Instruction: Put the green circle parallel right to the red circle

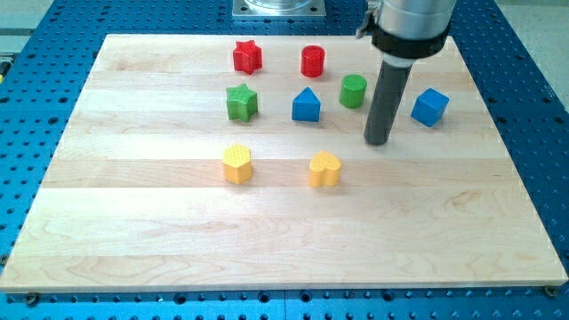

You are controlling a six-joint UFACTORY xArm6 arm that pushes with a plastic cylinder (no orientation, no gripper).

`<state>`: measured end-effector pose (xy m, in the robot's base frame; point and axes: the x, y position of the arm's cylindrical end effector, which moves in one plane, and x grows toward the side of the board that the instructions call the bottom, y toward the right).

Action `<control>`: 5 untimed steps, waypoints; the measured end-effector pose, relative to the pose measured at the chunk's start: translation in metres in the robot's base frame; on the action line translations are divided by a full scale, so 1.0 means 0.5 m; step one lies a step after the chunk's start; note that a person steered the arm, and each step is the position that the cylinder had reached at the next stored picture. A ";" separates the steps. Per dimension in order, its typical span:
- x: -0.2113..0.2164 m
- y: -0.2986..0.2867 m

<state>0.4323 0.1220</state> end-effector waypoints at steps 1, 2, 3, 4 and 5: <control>-0.026 -0.012; -0.089 -0.017; -0.103 -0.076; -0.104 -0.105; -0.122 -0.093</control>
<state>0.3713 0.0756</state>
